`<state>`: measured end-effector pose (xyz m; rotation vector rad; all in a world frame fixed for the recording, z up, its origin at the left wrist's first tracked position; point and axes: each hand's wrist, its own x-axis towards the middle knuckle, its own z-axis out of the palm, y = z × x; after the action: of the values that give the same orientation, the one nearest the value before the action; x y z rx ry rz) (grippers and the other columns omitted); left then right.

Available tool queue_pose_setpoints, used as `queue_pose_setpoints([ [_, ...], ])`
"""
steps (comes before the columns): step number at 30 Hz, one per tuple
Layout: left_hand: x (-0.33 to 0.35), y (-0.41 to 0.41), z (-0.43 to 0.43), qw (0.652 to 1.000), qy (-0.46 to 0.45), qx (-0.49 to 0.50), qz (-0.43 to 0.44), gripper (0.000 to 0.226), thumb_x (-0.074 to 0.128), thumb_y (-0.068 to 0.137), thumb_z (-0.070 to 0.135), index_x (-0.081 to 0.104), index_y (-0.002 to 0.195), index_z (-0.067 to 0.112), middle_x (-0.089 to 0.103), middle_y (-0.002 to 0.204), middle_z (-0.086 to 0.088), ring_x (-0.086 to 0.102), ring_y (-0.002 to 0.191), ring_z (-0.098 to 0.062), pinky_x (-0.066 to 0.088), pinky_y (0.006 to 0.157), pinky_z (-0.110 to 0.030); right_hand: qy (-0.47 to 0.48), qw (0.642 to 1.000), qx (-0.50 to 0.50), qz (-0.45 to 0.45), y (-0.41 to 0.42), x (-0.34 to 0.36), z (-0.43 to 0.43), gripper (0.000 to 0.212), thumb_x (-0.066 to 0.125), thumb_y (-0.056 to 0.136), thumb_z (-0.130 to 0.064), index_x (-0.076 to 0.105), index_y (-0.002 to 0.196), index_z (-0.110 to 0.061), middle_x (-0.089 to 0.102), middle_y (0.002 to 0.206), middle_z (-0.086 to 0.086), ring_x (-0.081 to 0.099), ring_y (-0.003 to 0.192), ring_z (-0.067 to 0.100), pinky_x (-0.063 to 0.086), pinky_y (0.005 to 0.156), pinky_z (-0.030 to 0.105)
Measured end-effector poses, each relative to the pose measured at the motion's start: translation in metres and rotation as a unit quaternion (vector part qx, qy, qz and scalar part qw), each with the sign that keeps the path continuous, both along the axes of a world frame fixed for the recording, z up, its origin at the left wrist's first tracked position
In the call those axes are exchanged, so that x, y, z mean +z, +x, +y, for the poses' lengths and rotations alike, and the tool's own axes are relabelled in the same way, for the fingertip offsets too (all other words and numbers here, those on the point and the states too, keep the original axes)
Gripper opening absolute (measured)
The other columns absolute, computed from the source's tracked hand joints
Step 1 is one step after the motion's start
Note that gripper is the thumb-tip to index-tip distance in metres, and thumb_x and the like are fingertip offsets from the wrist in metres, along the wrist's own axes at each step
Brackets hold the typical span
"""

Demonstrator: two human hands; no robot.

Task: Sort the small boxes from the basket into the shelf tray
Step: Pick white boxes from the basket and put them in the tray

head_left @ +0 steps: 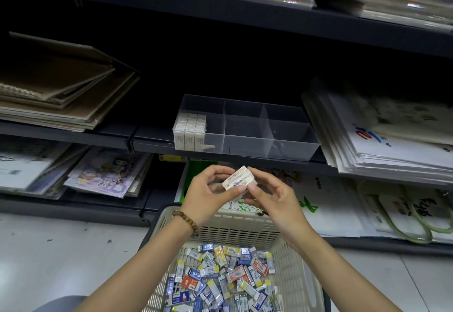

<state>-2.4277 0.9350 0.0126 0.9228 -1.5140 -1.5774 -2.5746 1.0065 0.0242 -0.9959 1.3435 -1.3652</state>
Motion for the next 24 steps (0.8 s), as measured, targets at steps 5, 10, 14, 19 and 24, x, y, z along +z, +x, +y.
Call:
queue_pose_setpoints([
  [5, -0.002, -0.001, 0.002, 0.999, 0.035, 0.019, 0.028, 0.043, 0.081, 0.063, 0.015, 0.062, 0.102, 0.015, 0.068, 0.098, 0.002, 0.07, 0.086, -0.012, 0.054, 0.066, -0.018, -0.012, 1.0, -0.026, -0.008, 0.001, -0.002, 0.001, 0.032, 0.068, 0.079, -0.021, 0.064, 0.111, -0.018, 0.069, 0.109, 0.0, 0.07, 0.093, 0.017, 0.056, 0.071, 0.02],
  [10, 0.0, -0.005, 0.0, 0.994, 0.074, 0.035, 0.074, 0.039, 0.077, 0.068, 0.007, 0.061, 0.103, 0.015, 0.07, 0.096, 0.003, 0.07, 0.086, -0.01, 0.053, 0.066, -0.017, -0.003, 0.999, -0.038, -0.015, 0.002, -0.003, -0.002, 0.025, 0.066, 0.083, -0.014, 0.06, 0.108, -0.013, 0.068, 0.105, 0.005, 0.07, 0.087, 0.017, 0.056, 0.067, 0.02],
  [14, 0.003, -0.005, -0.005, 0.987, 0.112, 0.056, 0.101, 0.027, 0.068, 0.079, 0.007, 0.059, 0.103, 0.016, 0.073, 0.093, 0.0, 0.07, 0.08, -0.008, 0.053, 0.062, -0.015, -0.012, 0.999, -0.04, -0.024, 0.0, 0.0, -0.004, 0.021, 0.065, 0.084, -0.012, 0.061, 0.105, -0.014, 0.071, 0.098, 0.003, 0.07, 0.085, 0.013, 0.055, 0.064, 0.018],
  [19, 0.006, 0.009, -0.018, 0.986, 0.114, 0.098, 0.075, 0.016, 0.066, 0.081, 0.016, 0.062, 0.095, 0.021, 0.074, 0.081, 0.008, 0.069, 0.075, -0.003, 0.052, 0.063, -0.012, -0.003, 0.999, -0.027, -0.017, -0.015, 0.007, -0.004, 0.024, 0.064, 0.084, -0.012, 0.064, 0.107, -0.017, 0.071, 0.102, 0.003, 0.07, 0.09, 0.014, 0.056, 0.069, 0.019],
  [24, 0.003, 0.011, -0.012, 0.993, 0.103, 0.042, 0.036, 0.013, 0.064, 0.083, 0.015, 0.069, 0.089, 0.026, 0.073, 0.083, 0.004, 0.069, 0.071, -0.006, 0.055, 0.057, -0.019, 0.027, 0.997, 0.074, 0.002, -0.021, 0.012, -0.001, 0.034, 0.07, 0.073, -0.025, 0.067, 0.106, -0.017, 0.073, 0.101, 0.005, 0.07, 0.089, 0.018, 0.056, 0.073, 0.021],
])
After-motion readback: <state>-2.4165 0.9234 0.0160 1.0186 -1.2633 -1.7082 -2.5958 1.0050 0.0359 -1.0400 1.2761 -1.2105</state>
